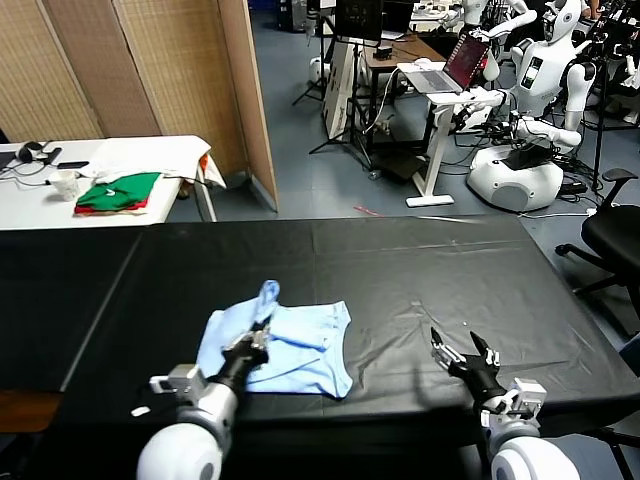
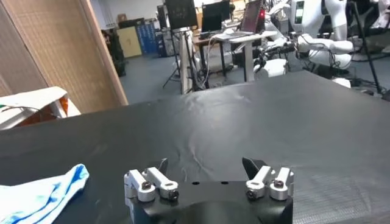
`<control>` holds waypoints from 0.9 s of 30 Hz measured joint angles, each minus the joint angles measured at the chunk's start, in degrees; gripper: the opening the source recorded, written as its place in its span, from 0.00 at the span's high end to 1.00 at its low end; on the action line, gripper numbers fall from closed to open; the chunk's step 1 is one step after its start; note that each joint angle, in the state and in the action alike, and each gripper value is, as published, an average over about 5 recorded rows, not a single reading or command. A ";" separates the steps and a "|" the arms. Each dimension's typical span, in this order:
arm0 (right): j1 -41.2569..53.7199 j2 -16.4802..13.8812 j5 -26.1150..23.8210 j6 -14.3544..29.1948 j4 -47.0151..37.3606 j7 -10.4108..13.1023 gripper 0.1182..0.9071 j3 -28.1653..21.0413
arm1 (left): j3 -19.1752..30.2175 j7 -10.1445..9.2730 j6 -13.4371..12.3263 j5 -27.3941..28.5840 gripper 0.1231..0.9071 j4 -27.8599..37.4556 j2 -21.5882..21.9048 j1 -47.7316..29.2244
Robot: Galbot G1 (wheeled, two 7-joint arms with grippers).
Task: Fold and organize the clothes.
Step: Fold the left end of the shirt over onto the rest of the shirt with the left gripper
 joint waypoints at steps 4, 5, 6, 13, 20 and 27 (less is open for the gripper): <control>0.25 0.09 -0.15 0.00 -0.22 -0.03 0.00 -0.27 | 2.06 0.21 0.03 -0.02 0.91 0.42 -0.83 -0.25; 0.25 0.09 -0.15 0.00 -0.26 -0.04 0.00 -0.29 | 2.50 0.22 0.01 0.05 0.91 0.55 -1.08 -0.43; 0.23 0.08 -0.15 0.00 -0.30 -0.05 0.00 -0.30 | 2.90 0.23 -0.02 0.14 0.91 0.71 -1.33 -0.63; -0.38 -0.43 0.06 0.04 0.00 -0.28 0.00 -0.10 | 4.98 0.20 -0.62 1.69 0.91 2.36 -3.33 -1.60; -0.58 -1.27 1.81 -0.59 1.21 -0.94 0.00 -1.24 | 5.56 1.04 -2.16 4.26 0.89 4.07 -5.09 -1.09; 0.15 -3.04 3.09 -1.26 1.82 -0.98 0.00 -3.41 | 5.35 1.65 -3.43 3.14 0.47 5.21 -6.83 -0.63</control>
